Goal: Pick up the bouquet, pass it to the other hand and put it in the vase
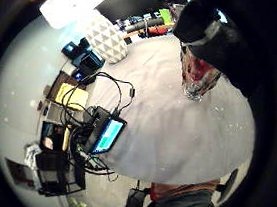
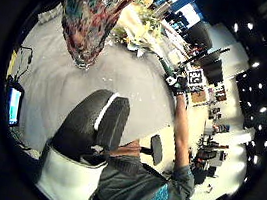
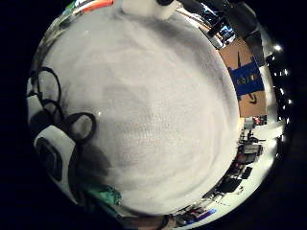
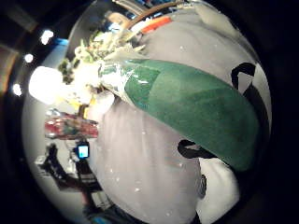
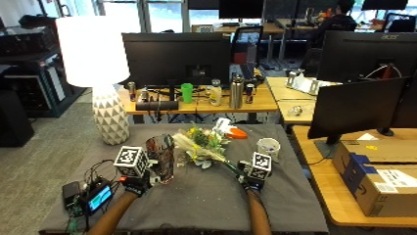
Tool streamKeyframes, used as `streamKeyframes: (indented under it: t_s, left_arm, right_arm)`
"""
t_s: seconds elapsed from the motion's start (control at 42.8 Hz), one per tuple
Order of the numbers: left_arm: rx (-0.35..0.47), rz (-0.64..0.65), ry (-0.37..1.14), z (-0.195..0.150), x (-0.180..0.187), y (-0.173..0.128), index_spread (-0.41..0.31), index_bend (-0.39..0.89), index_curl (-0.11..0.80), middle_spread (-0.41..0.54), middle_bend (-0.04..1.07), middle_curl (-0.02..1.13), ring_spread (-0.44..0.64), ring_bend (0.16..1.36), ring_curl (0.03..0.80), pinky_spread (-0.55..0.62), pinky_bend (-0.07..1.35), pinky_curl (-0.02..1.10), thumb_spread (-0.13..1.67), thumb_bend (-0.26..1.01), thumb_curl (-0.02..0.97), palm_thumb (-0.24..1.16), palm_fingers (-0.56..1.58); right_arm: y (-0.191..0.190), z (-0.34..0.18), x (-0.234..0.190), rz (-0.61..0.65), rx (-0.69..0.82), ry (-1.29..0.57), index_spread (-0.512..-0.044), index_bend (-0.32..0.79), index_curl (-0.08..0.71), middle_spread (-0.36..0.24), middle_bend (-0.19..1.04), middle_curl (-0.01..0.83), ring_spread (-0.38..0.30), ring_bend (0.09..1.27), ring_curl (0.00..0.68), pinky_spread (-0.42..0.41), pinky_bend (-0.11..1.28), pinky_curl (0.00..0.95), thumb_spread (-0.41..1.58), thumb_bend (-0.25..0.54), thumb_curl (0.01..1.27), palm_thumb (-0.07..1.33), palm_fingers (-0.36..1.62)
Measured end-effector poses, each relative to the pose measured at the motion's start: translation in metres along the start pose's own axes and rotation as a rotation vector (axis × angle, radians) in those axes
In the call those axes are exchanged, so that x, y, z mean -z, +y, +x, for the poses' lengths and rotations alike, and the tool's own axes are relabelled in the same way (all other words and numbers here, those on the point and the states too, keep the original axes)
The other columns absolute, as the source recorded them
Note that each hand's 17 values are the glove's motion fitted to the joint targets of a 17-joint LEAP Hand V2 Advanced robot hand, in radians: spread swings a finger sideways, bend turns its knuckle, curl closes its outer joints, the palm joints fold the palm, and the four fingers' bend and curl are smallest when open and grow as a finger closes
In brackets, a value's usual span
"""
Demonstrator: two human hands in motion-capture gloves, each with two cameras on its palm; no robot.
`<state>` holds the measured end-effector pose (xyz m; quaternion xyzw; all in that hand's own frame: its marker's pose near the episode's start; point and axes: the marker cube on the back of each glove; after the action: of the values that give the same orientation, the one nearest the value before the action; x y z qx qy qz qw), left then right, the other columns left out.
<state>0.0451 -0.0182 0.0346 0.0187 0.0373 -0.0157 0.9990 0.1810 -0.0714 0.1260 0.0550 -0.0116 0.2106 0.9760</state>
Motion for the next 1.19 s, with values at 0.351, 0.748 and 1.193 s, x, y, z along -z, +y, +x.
streamKeyframes:
  t_s: [0.351,0.748,1.193]
  left_arm:
    - [-0.049,0.061,0.268,0.035,0.067,-0.05,-0.061,0.12,0.265,0.038,0.19,0.38,0.2,0.58,0.312,0.38,0.31,0.38,1.02,-0.02,0.28,0.18,0.48]
    - [-0.269,0.065,1.01,0.154,0.112,-0.131,-0.063,0.12,0.263,-0.018,0.19,0.39,0.13,0.57,0.316,0.25,0.35,0.4,0.99,0.0,0.306,0.31,0.55]
    - [-0.287,0.014,1.238,0.175,0.134,-0.143,-0.162,0.15,0.279,-0.178,0.14,0.36,-0.17,0.59,0.331,-0.15,0.49,0.42,1.01,0.04,0.37,0.66,0.93]
  right_arm:
    - [-0.025,-0.044,0.065,0.222,0.056,-0.574,-0.235,0.26,0.476,-0.169,0.67,0.568,-0.198,0.89,0.529,-0.283,0.63,0.464,0.61,-0.028,0.62,0.95,1.45]
    - [0.022,-0.177,0.165,0.17,0.377,-1.338,-0.231,0.28,0.539,-0.17,0.73,0.596,-0.201,0.95,0.543,-0.288,0.69,0.485,0.6,-0.027,0.67,0.95,1.41]
    - [0.048,-0.25,0.158,0.086,0.542,-1.433,-0.224,0.28,0.577,-0.16,0.76,0.603,-0.201,0.96,0.539,-0.286,0.71,0.485,0.64,-0.028,0.69,0.94,1.4]
